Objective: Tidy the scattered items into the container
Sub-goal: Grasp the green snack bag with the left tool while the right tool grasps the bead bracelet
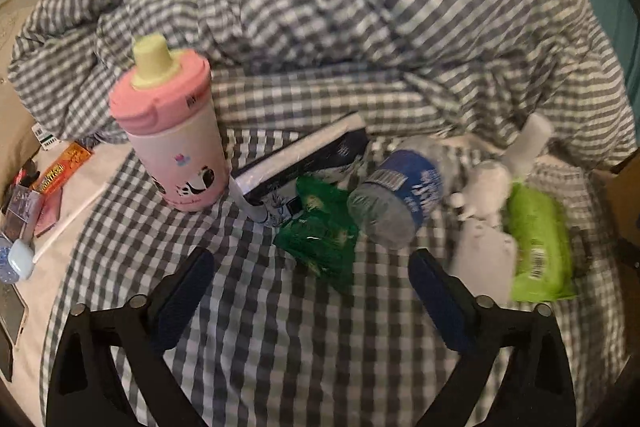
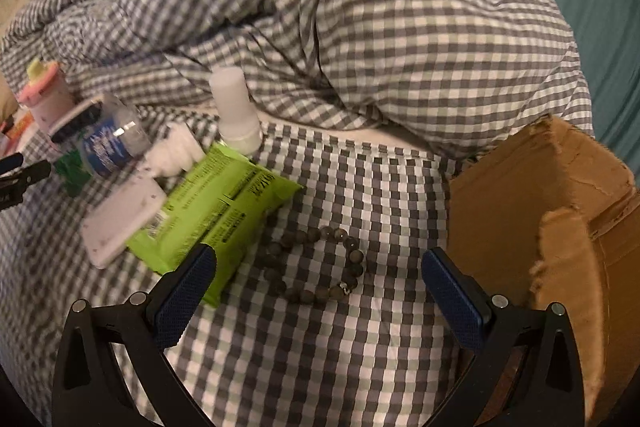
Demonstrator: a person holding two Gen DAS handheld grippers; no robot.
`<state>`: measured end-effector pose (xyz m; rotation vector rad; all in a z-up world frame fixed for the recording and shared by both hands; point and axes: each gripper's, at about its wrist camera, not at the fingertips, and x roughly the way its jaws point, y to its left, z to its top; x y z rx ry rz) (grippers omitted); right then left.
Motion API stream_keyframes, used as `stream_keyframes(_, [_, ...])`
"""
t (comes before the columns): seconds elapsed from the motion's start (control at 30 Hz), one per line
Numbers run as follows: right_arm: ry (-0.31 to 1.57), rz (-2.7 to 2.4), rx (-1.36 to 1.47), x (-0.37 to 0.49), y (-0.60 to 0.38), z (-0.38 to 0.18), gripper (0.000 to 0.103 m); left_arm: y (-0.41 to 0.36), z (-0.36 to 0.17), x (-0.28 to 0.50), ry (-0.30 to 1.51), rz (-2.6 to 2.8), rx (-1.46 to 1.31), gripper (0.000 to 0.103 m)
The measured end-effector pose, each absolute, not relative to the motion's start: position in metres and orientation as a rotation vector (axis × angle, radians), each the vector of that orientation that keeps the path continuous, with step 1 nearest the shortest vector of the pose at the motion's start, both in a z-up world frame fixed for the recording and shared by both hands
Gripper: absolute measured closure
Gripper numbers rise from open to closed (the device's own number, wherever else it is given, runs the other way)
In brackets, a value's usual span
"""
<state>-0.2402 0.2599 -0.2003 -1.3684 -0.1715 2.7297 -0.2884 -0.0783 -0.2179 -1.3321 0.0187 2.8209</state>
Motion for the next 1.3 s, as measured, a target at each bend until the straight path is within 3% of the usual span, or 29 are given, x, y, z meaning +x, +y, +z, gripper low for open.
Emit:
stream_keyframes(0.33, [-0.219,2.71,-1.445,-0.254,0.258,-0.238,0.0,-0.083,-0.253,-0.316,-0.006,2.781,-1.423,0.022])
stream_keyframes(0.4, [-0.23,2.703,-1.456,-0.255,0.259,-0.244,0.0,-0.083,-0.258,-0.32,-0.016,2.779,-1.43,0.031])
stream_keyframes(0.57, [-0.221,2.691,-1.481,-0.259,0.265,-0.255,0.0,-0.082,-0.267,-0.328,-0.065,2.783,-1.442,0.065])
stream_keyframes(0.77, [-0.201,2.69,-1.489,-0.265,0.27,-0.262,0.0,-0.072,-0.264,-0.326,-0.025,2.785,-1.414,0.078])
stream_keyframes(1.13, [-0.125,2.663,-1.573,-0.275,0.27,-0.281,0.001,-0.075,-0.243,-0.309,-0.049,2.791,-1.356,0.082])
stream_keyframes(1.23, [-0.088,2.67,-1.578,-0.275,0.27,-0.281,0.009,-0.079,-0.235,-0.303,-0.061,2.804,-1.331,0.082])
stream_keyframes(1.3, [-0.088,2.679,-1.578,-0.274,0.268,-0.28,0.022,-0.078,-0.232,-0.3,-0.065,2.811,-1.316,0.082])
